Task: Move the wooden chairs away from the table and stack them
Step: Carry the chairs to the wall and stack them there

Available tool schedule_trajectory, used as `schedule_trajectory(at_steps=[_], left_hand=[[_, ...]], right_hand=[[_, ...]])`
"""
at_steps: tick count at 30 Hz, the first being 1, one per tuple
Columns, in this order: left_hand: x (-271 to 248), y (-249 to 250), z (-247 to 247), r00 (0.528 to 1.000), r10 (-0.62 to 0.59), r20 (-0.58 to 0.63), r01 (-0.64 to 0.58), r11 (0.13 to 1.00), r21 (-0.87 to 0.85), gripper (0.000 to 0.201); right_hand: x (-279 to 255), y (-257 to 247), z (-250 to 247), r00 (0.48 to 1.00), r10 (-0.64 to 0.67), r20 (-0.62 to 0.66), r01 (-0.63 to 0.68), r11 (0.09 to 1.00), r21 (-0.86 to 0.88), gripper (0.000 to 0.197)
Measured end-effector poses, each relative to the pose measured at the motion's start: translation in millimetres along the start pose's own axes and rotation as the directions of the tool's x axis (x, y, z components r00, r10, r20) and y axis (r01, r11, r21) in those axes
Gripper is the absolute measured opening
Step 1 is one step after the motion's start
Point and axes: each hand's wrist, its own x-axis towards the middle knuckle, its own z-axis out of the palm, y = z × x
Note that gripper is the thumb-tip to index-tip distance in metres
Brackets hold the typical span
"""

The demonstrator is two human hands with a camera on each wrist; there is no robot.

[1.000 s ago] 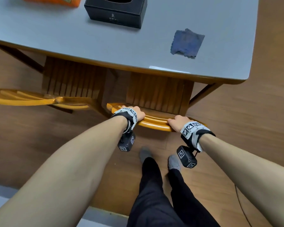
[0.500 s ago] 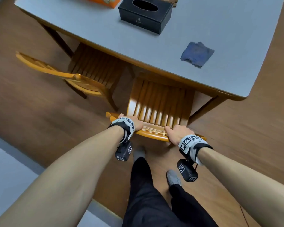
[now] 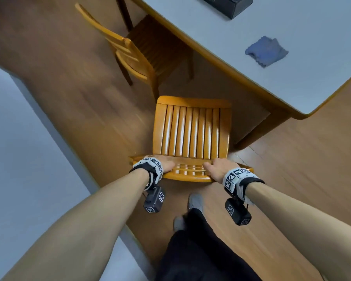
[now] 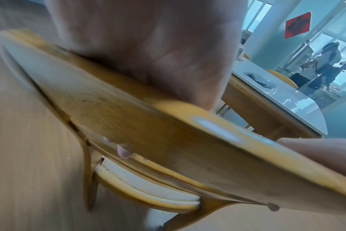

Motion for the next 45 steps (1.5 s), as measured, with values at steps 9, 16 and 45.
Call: schedule_trajectory(at_steps=[9, 16, 45], left_hand=[[-22, 30, 64, 0.999, -0.025, -0.041, 0.021, 0.995, -0.098, 0.049], [-36, 90, 132, 0.990, -0.139, -0.015, 0.130, 0.955, -0.266, 0.057], [-81, 195, 262, 0.948, -0.281, -0.146, 0.212, 0.906, -0.367, 0.054]], right_hand=[[-17, 42, 23, 0.991, -0.118, 0.065, 0.126, 0.982, -0.143, 0.066], [-36, 112, 37, 0.976, -0.214, 0.047, 0.219, 0.956, -0.194, 0.061], [-84, 222, 83, 0.823, -0.476, 0.311, 0.568, 0.717, -0.405, 0.045]])
